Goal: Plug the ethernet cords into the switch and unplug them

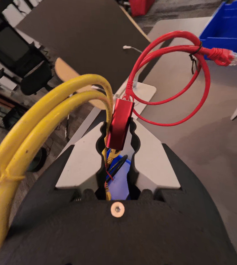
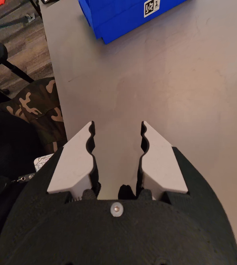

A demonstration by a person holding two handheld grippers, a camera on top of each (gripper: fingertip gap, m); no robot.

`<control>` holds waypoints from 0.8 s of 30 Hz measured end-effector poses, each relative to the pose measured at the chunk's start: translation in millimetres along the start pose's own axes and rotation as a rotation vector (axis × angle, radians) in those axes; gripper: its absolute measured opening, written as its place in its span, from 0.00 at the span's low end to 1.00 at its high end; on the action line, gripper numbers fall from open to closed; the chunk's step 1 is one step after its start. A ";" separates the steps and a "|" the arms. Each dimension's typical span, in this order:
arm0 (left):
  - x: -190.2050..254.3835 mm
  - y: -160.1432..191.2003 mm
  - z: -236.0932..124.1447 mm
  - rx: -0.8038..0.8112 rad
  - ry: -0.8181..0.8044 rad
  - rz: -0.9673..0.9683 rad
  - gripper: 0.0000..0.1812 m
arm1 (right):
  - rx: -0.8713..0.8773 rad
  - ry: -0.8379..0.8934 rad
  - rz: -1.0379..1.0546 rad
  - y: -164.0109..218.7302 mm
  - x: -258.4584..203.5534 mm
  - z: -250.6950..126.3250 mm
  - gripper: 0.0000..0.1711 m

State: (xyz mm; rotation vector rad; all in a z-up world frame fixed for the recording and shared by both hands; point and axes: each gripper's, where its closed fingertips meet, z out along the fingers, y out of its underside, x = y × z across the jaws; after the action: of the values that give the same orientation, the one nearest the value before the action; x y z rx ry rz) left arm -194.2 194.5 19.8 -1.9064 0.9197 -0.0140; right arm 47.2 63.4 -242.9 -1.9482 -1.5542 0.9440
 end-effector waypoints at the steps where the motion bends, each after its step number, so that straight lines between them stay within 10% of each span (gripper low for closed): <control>1: 10.2 -8.9 5.2 -0.008 0.029 0.024 0.16 | 0.006 0.010 0.006 1.6 1.7 -4.3 0.37; 16: 201.8 -7.8 131.0 -0.315 0.508 0.331 0.16 | 0.271 0.355 0.214 16.5 75.1 -138.4 0.36; 24: 263.5 32.2 174.7 -0.469 0.670 0.391 0.16 | 0.267 0.312 0.089 -16.9 76.1 -127.3 0.36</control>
State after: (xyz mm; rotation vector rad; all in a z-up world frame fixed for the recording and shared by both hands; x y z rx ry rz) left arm 41.1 162.7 -191.3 -2.1460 1.8722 -0.2334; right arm 141.9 148.1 -164.6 -1.8787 -1.1154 0.7904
